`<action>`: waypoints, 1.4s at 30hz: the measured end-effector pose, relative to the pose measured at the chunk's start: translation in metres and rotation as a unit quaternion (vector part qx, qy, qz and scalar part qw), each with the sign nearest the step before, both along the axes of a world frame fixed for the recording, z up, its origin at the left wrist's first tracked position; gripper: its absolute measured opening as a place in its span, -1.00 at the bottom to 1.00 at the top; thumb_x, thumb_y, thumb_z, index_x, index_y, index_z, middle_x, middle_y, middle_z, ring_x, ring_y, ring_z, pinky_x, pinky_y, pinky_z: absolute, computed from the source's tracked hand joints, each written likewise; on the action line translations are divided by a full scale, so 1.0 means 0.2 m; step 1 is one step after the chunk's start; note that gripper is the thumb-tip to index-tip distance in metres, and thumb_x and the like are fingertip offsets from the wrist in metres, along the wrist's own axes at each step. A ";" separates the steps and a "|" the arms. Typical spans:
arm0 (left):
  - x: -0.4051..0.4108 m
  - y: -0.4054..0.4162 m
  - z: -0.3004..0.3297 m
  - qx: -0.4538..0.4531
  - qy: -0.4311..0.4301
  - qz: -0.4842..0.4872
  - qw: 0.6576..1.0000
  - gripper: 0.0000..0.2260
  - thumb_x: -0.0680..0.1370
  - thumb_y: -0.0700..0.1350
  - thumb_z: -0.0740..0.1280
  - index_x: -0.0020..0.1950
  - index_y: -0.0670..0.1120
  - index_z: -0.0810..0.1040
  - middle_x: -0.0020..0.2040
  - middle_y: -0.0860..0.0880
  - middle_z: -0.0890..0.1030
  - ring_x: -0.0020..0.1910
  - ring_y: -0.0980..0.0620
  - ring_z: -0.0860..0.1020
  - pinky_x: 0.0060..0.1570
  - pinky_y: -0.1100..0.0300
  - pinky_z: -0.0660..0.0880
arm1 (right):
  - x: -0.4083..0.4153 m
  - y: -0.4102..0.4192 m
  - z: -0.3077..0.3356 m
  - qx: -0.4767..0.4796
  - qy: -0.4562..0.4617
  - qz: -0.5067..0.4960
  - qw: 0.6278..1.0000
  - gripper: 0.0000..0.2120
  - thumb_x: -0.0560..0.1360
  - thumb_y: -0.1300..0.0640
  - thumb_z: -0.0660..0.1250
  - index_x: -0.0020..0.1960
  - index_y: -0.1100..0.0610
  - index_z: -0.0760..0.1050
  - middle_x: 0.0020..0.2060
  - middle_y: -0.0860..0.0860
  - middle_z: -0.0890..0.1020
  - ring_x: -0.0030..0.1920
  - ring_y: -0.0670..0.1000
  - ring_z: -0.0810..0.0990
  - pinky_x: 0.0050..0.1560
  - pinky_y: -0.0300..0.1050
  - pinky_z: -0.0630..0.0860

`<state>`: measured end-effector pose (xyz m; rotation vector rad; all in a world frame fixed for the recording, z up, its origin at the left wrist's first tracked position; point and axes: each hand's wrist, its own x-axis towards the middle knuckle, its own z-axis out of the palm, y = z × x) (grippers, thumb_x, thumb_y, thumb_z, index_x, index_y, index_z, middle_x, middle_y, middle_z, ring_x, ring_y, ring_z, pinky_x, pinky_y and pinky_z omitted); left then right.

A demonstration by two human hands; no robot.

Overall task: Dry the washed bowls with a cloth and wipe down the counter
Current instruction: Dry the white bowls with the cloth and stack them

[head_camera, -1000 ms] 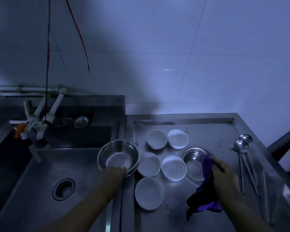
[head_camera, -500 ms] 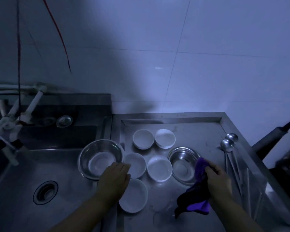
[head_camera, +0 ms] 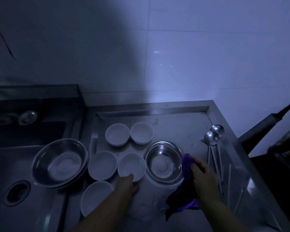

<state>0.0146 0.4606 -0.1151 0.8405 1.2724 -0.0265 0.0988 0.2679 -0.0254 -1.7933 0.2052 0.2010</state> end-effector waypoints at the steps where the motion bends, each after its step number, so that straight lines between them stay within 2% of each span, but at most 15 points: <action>1: 0.02 -0.01 -0.02 -0.006 0.002 0.023 1.000 -0.66 0.59 -0.24 0.21 0.35 -0.29 0.31 0.15 -0.27 0.47 -0.13 -0.17 0.52 -0.38 0.09 0.54 | 0.03 -0.03 -0.01 0.002 0.004 0.005 1.000 -0.76 0.52 0.28 0.29 -0.02 -0.02 0.62 -0.11 0.00 0.68 -0.10 -0.02 0.62 -0.03 -0.12 0.53; 3: 0.05 -0.03 -0.08 0.007 0.026 0.032 0.999 -0.64 0.57 -0.31 0.21 0.36 -0.32 0.32 0.25 -0.32 0.46 0.03 -0.24 0.52 -0.16 -0.02 0.56 | 0.10 -0.08 -0.02 0.004 0.017 0.017 1.000 -0.76 0.52 0.27 0.29 -0.02 -0.05 0.61 -0.11 -0.05 0.67 -0.10 -0.07 0.62 -0.01 -0.13 0.54; 5: 0.06 -0.04 -0.10 0.013 0.052 0.054 0.997 -0.60 0.53 -0.40 0.21 0.37 -0.33 0.32 0.27 -0.38 0.44 0.14 -0.35 0.49 -0.05 -0.12 0.52 | 0.15 -0.13 -0.04 0.008 0.019 0.028 0.999 -0.77 0.52 0.26 0.30 -0.06 -0.06 0.61 -0.20 -0.18 0.67 -0.22 -0.23 0.61 -0.19 -0.33 0.51; 7: 0.05 -0.08 -0.07 0.049 0.048 0.061 0.996 -0.57 0.49 -0.43 0.22 0.36 -0.31 0.32 0.18 -0.35 0.49 0.04 -0.35 0.51 -0.12 -0.10 0.51 | 0.20 -0.16 -0.04 0.018 0.018 0.032 0.999 -0.78 0.51 0.24 0.33 -0.14 -0.07 0.61 -0.25 -0.21 0.67 -0.30 -0.28 0.60 -0.31 -0.44 0.47; 10: -0.02 -0.12 0.02 0.158 0.029 -0.005 0.987 -0.58 0.45 -0.40 0.28 0.30 -0.26 0.39 -0.09 -0.12 0.55 -0.20 -0.09 0.50 -0.28 0.11 0.47 | 0.25 -0.17 -0.03 0.035 0.033 0.054 0.997 -0.81 0.51 0.23 0.34 -0.11 -0.05 0.62 -0.17 -0.08 0.68 -0.19 -0.14 0.62 -0.17 -0.28 0.50; 13: -0.07 -0.14 0.14 0.226 0.023 -0.040 0.973 -0.46 0.38 -0.34 0.36 0.35 -0.18 0.36 0.11 -0.21 0.54 0.00 -0.19 0.51 -0.05 -0.07 0.50 | 0.29 -0.14 -0.01 0.039 0.036 0.089 0.995 -0.83 0.51 0.25 0.34 -0.01 0.04 0.64 -0.13 -0.03 0.68 -0.12 -0.06 0.62 -0.06 -0.18 0.52; 15: -0.10 -0.14 0.23 0.244 0.015 -0.048 0.968 -0.42 0.26 -0.21 0.40 0.27 -0.16 0.39 0.12 -0.23 0.52 0.06 -0.25 0.50 0.04 -0.19 0.52 | 0.29 -0.12 0.01 0.047 0.031 0.102 0.993 -0.82 0.50 0.27 0.34 0.00 0.06 0.64 -0.16 0.00 0.69 -0.19 -0.04 0.61 -0.12 -0.19 0.55; 18: -0.15 -0.14 0.36 0.300 -0.015 -0.074 0.951 -0.58 0.30 -0.22 0.46 0.11 -0.14 0.43 0.01 -0.17 0.55 -0.07 -0.12 0.56 -0.15 -0.07 0.61 | 0.28 -0.09 0.06 0.053 0.010 0.117 0.992 -0.76 0.50 0.30 0.32 -0.09 -0.02 0.63 -0.21 -0.05 0.68 -0.27 -0.12 0.58 -0.26 -0.35 0.52; 21: -0.20 -0.14 0.46 0.418 -0.033 -0.129 0.898 -0.65 0.31 -0.17 0.52 -0.05 0.03 0.43 -0.13 0.00 0.58 -0.25 0.18 0.57 -0.41 0.36 0.49 | 0.26 -0.06 0.12 0.065 -0.003 0.141 0.988 -0.72 0.51 0.30 0.30 -0.12 -0.08 0.60 -0.18 -0.09 0.67 -0.23 -0.15 0.58 -0.24 -0.36 0.50; 25: -0.24 -0.16 0.62 0.563 -0.016 -0.219 0.797 -0.59 0.27 0.05 0.55 -0.03 0.09 0.40 -0.11 0.15 0.51 -0.20 0.21 0.49 -0.30 0.32 0.39 | 0.22 -0.06 0.21 0.069 -0.028 0.175 0.982 -0.74 0.52 0.29 0.29 -0.09 -0.07 0.59 -0.16 -0.16 0.64 -0.20 -0.22 0.58 -0.23 -0.40 0.46; 29: -0.28 -0.18 0.75 0.668 0.018 -0.316 0.673 -0.49 0.28 0.21 0.48 0.11 0.08 0.40 -0.02 0.16 0.41 -0.11 0.20 0.37 -0.21 0.39 0.27 | 0.17 -0.08 0.27 0.062 -0.058 0.195 0.977 -0.74 0.54 0.28 0.26 -0.02 -0.10 0.52 -0.07 -0.12 0.59 -0.08 -0.14 0.53 -0.15 -0.26 0.43; 33: -0.32 -0.22 0.86 0.723 0.019 -0.310 0.617 -0.42 0.26 0.20 0.50 0.18 -0.02 0.49 0.07 0.02 0.52 -0.02 0.09 0.45 -0.09 0.28 0.30 | 0.12 -0.08 0.35 0.074 -0.081 0.191 0.975 -0.80 0.54 0.22 0.28 0.09 -0.02 0.39 -0.02 -0.09 0.50 -0.08 -0.08 0.51 -0.20 -0.18 0.45; 36: -0.34 -0.26 0.96 0.721 -0.006 -0.267 0.640 -0.46 0.28 0.16 0.51 0.17 -0.01 0.49 0.04 0.06 0.50 -0.05 0.16 0.40 -0.15 0.37 0.26 | 0.09 -0.07 0.44 0.090 -0.114 0.198 0.969 -0.84 0.52 0.23 0.31 -0.05 0.01 0.39 -0.07 0.03 0.53 -0.14 -0.02 0.53 -0.26 -0.13 0.47; 39: -0.36 -0.29 1.04 0.671 -0.046 -0.205 0.712 -0.56 0.36 0.11 0.47 0.16 0.09 0.41 0.00 0.19 0.46 -0.08 0.26 0.44 -0.22 0.45 0.32 | 0.02 -0.05 0.55 0.098 -0.186 0.238 0.948 -0.82 0.50 0.23 0.34 -0.10 -0.03 0.42 -0.09 0.09 0.55 -0.16 0.07 0.55 -0.26 -0.06 0.53; 42: -0.33 -0.32 1.14 0.612 -0.109 -0.141 0.771 -0.73 0.44 0.06 0.42 0.05 0.09 0.41 -0.10 0.16 0.53 -0.17 0.28 0.50 -0.35 0.45 0.40 | -0.05 -0.01 0.68 0.089 -0.383 0.245 0.886 -0.77 0.48 0.23 0.34 -0.10 -0.10 0.42 -0.09 -0.06 0.51 -0.09 -0.01 0.52 -0.13 -0.08 0.52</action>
